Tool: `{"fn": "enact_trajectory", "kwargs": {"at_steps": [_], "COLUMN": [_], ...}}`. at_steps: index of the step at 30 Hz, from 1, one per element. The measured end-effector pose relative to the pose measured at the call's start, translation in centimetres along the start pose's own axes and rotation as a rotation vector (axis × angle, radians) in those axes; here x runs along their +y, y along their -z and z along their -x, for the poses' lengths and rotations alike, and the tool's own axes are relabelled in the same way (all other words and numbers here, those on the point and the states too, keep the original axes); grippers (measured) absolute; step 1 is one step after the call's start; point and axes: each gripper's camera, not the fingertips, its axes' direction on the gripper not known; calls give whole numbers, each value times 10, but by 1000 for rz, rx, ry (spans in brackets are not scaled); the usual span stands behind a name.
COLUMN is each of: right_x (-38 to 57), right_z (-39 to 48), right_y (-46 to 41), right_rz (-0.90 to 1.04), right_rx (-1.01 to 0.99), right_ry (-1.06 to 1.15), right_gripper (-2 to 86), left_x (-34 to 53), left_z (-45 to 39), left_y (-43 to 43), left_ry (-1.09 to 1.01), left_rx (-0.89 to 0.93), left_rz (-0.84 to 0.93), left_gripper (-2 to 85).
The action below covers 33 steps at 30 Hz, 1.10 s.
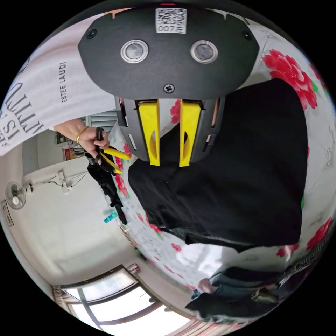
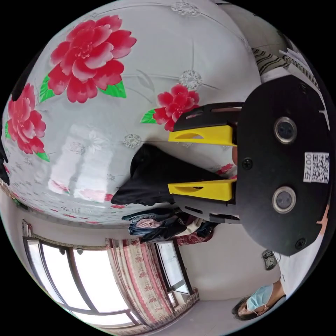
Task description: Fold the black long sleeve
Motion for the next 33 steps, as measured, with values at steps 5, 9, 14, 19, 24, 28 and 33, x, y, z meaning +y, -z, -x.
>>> {"fn": "enact_trajectory", "kwargs": {"at_steps": [5, 9, 14, 19, 24, 28, 33], "right_x": [-7, -6, 36, 164, 256, 288, 250], "right_z": [-7, 37, 187, 306, 291, 216, 222], "right_y": [-23, -28, -56, -143, -247, -342, -343], "right_rz": [-16, -9, 177, 529, 874, 1135, 1168], "right_rx": [-144, -87, 61, 195, 233, 380, 192], "right_ry": [-4, 124, 731, 1413, 1594, 1479, 1269], "right_gripper": [91, 62, 42, 37, 47, 60, 76], "left_x": [6, 11, 8, 33, 123, 184, 210], "left_z": [-9, 17, 12, 14, 48, 89, 123], "left_y": [-6, -19, -9, 26, 90, 123, 143], "left_ry": [-12, 24, 26, 62, 216, 415, 503], "left_rx": [-96, -88, -133, -62, -4, 53, 181], "left_rz": [42, 56, 94, 33, -81, -167, -293], "left_gripper": [76, 48, 46, 52, 54, 70, 136]}}
